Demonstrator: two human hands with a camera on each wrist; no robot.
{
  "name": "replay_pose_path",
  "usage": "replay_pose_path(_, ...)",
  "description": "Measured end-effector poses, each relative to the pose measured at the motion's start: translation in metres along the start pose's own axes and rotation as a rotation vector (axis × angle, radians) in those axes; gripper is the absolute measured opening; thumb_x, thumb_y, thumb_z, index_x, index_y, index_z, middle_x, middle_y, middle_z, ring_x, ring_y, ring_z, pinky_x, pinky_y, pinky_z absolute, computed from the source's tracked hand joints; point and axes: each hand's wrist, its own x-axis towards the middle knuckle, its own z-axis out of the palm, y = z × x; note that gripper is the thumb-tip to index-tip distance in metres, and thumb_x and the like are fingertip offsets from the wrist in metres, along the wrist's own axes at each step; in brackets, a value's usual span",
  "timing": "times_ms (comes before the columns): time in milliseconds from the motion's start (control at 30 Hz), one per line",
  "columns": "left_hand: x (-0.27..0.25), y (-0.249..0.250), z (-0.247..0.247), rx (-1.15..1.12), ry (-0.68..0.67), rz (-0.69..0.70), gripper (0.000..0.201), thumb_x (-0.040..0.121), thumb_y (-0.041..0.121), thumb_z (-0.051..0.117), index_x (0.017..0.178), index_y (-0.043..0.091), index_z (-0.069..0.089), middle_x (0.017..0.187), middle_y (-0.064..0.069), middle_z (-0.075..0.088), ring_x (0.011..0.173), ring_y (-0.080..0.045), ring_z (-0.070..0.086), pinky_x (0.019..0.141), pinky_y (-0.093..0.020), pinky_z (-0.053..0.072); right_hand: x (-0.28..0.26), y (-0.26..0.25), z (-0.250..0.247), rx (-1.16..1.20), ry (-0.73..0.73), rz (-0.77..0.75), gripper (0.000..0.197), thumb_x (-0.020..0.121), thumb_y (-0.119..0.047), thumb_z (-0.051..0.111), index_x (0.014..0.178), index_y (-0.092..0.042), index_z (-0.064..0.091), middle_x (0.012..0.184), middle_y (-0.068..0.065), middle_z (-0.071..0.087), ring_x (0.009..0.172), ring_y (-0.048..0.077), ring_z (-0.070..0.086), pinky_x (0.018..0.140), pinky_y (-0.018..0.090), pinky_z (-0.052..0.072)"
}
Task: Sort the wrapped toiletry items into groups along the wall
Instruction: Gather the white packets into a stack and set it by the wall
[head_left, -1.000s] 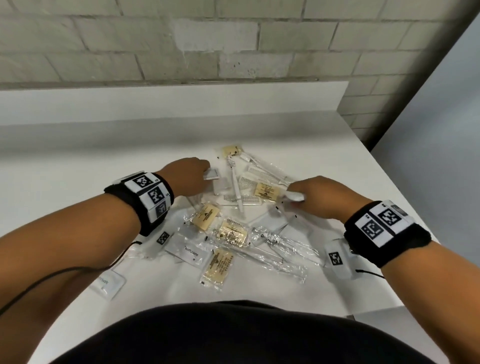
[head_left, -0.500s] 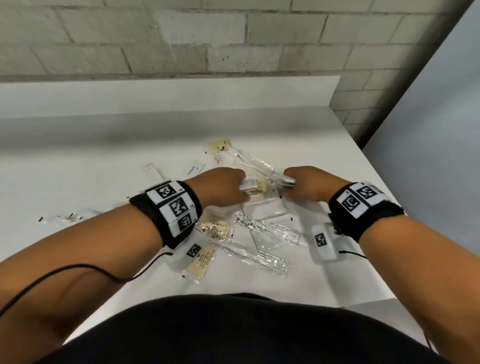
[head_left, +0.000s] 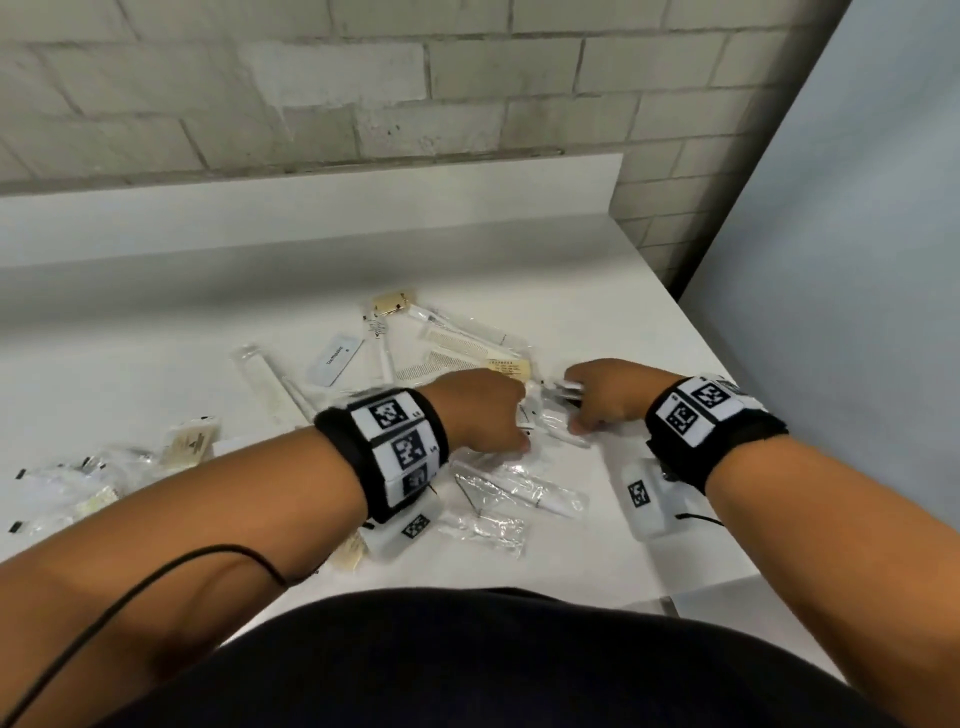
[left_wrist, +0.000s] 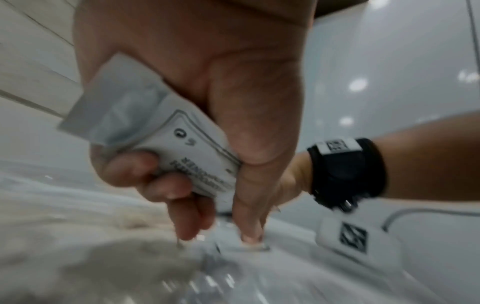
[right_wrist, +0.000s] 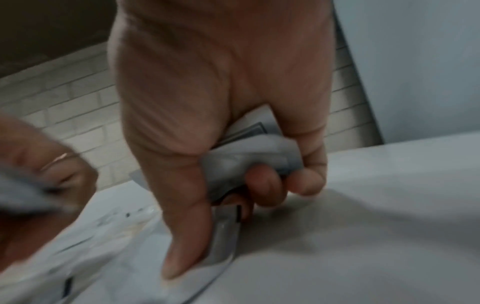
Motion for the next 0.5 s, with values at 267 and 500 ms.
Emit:
replay_pose_path(267, 0.014, 0.015, 0.014, -0.015, -0.080, -0.116, 0.054, 0.082, 0.039, 0.070, 0.125, 0.008, 0.056, 0.116, -0.003, 0.062, 0.107, -0.023, 0.060, 0.082, -0.031, 0.047, -0.009, 0.015, 0.010, 0.146, -0.024, -0.002, 0.033, 0.088, -0.044, 0.062, 0.069, -0.021, 0.048, 0.070, -0.004, 0.055, 0.074, 0.020, 0.053, 0.068, 0.031, 0.038)
replay_pose_path(500, -0.003, -0.012, -0.009, -0.170, 0.035, -0.087, 0.043, 0.094, 0.032, 0.050, 0.129, 0.007, 0.049, 0.126, -0.010, 0.057, 0.093, -0.018, 0.048, 0.075, -0.026, 0.037, -0.011, 0.025, 0.015, 0.563, 0.144, 0.169, 0.018, 0.066, -0.014, 0.065, 0.081, -0.006, 0.058, 0.075, 0.012, 0.060, 0.069, 0.026, 0.055, 0.062, 0.031, 0.041)
